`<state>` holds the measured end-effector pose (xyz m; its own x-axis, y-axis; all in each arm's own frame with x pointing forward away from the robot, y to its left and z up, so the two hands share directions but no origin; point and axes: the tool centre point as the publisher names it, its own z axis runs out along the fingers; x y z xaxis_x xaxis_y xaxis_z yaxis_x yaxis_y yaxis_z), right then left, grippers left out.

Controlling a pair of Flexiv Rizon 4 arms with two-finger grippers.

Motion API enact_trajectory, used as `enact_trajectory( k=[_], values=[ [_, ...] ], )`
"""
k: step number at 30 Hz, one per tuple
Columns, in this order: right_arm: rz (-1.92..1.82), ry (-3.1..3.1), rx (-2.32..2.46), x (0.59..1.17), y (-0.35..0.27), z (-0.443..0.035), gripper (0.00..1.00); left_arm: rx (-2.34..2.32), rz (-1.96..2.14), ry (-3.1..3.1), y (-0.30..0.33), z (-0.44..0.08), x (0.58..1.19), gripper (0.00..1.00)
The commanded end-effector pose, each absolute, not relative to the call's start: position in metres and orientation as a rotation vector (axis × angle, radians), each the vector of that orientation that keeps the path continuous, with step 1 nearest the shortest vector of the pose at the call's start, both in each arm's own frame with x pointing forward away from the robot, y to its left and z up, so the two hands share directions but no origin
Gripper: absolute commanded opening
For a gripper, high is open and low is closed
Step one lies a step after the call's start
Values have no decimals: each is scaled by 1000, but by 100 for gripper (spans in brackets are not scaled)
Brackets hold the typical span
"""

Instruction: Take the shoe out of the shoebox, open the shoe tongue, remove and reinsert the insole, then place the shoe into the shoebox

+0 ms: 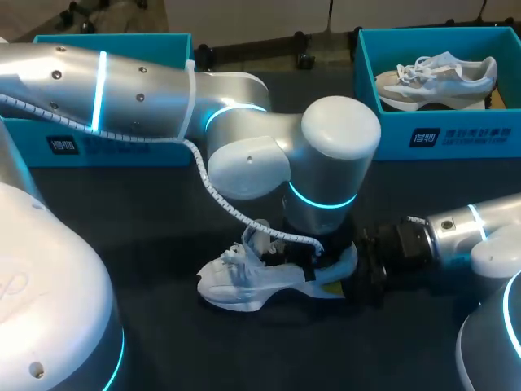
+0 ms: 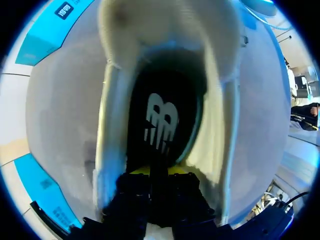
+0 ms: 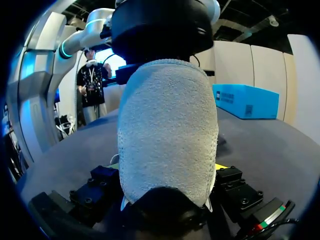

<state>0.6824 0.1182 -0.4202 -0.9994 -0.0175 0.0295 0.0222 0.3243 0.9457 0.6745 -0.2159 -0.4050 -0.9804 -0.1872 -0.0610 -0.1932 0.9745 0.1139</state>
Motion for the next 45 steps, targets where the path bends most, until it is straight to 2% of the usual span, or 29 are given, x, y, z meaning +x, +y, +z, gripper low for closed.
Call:
enact_trajectory(
  k=[1, 3, 23, 45],
  values=[
    [-1800, -2531, -2, 676, 122, -420, 0, -299, 201, 3080, -220, -410, 687, 10],
    [-1800, -2531, -2, 676, 122, -420, 0, -304, 201, 3079, -220, -410, 687, 0],
    [-1800, -2531, -2, 676, 122, -420, 0, -192, -301, 3346, -202, -359, 672, 0],
    [-1800, -2531, -2, 676, 122, -420, 0, -166, -593, 3285, -192, -329, 664, 0]
  ],
)
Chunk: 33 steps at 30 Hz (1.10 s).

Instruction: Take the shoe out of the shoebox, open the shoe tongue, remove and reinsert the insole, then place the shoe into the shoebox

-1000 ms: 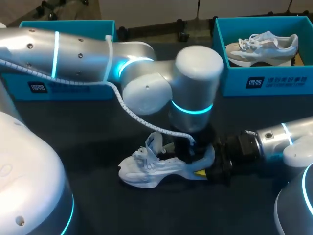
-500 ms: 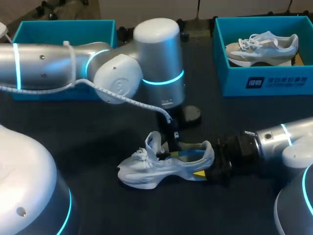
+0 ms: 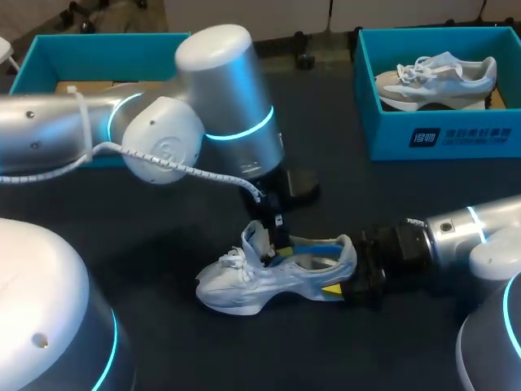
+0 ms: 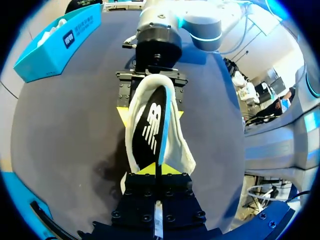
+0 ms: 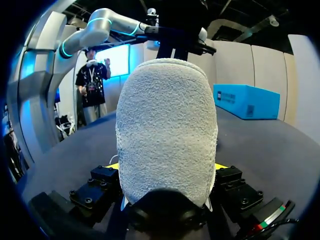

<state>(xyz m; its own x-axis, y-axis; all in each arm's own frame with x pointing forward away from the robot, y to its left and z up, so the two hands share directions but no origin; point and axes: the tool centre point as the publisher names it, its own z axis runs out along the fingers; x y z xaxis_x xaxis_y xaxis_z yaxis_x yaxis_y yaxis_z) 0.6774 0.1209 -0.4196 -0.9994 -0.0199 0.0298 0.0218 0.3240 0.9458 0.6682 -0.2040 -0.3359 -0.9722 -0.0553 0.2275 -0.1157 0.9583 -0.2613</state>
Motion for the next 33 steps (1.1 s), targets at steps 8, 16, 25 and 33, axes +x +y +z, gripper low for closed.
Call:
enact_trajectory(
  k=[8, 16, 25, 33],
  values=[
    [-1800, -2531, -2, 676, 122, -420, 0, 229, 557, -2943, -197, -321, 662, 0],
    [-1800, -2531, -2, 676, 122, -420, 0, 307, 503, -3060, -221, -322, 663, 0],
    [-1800, -2531, -2, 676, 122, -420, 0, 337, 460, -3118, -244, -319, 675, 0],
    [-1800, -2531, -2, 676, 122, -420, 0, 320, 458, -3230, -244, -311, 659, 50]
  ],
)
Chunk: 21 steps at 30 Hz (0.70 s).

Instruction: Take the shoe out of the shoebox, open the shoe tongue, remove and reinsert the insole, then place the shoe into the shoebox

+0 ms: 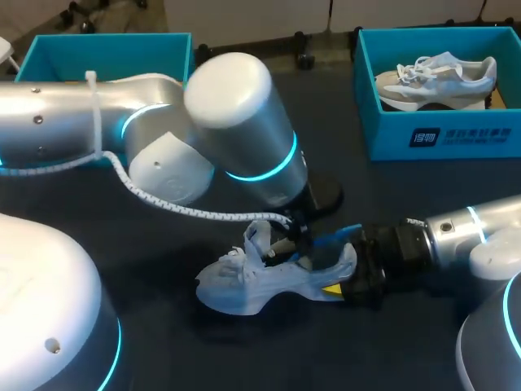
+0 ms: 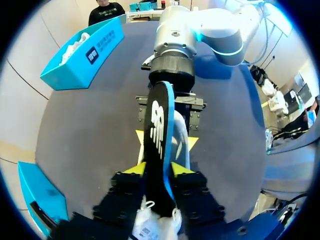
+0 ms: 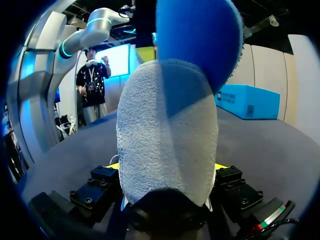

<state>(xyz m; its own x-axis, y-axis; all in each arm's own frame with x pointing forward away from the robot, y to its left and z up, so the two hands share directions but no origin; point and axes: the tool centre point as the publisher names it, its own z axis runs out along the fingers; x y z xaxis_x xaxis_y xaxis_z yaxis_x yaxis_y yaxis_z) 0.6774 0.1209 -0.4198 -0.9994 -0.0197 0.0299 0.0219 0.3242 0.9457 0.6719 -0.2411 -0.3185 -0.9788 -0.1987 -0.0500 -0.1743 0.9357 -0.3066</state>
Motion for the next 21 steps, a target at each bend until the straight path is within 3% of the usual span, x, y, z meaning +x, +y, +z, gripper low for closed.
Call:
enact_trajectory(
  k=[1, 21],
  values=[
    [-1800, -2531, -2, 676, 122, -420, 0, -286, -422, 2959, -243, -310, 658, 50],
    [-1800, -2531, -2, 676, 122, -420, 0, -266, -456, 2792, -250, -290, 648, 43]
  ],
)
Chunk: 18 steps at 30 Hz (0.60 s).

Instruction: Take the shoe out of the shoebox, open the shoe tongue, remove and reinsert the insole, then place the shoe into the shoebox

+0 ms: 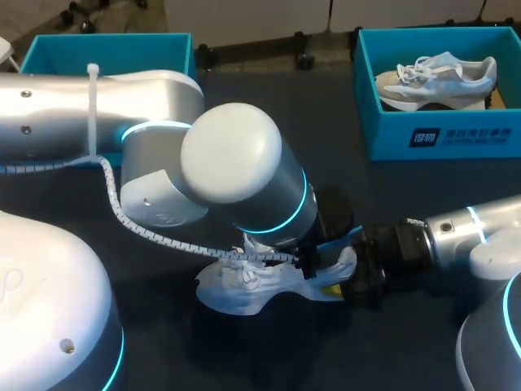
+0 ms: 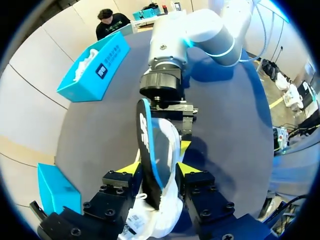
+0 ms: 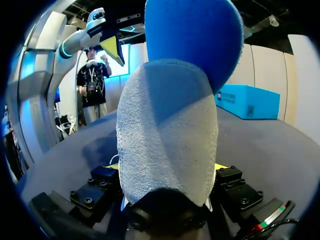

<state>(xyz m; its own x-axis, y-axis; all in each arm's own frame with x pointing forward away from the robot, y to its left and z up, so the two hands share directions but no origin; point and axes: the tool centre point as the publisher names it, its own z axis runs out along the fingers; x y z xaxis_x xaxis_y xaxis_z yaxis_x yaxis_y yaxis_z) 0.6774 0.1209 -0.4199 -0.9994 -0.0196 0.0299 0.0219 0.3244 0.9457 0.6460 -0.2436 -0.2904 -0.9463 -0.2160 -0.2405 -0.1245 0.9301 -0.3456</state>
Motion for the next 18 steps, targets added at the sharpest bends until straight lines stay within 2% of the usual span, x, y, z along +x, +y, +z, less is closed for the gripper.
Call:
enact_trajectory(
  k=[1, 6, 8, 10, 11, 12, 18],
  values=[
    [-1800, -2531, -2, 676, 122, -420, 0, -270, -453, 2790, -252, -291, 650, 43],
    [-1800, -2531, -2, 676, 122, -420, 0, -288, -430, 2803, -261, -298, 659, 37],
    [-1800, -2531, -2, 676, 122, -420, 0, -288, -424, 2807, -262, -299, 660, 32],
    [-1800, -2531, -2, 676, 122, -420, 0, -280, -423, 2808, -263, -299, 658, 17],
    [-1800, -2531, -2, 676, 122, -420, 0, -274, -422, 2802, -263, -298, 656, 4],
    [-1800, -2531, -2, 676, 122, -420, 0, -273, -422, 2801, -263, -298, 655, 0],
    [-1800, -2531, -2, 676, 122, -420, 0, -252, -466, 2755, -259, -286, 643, 0]
  ],
)
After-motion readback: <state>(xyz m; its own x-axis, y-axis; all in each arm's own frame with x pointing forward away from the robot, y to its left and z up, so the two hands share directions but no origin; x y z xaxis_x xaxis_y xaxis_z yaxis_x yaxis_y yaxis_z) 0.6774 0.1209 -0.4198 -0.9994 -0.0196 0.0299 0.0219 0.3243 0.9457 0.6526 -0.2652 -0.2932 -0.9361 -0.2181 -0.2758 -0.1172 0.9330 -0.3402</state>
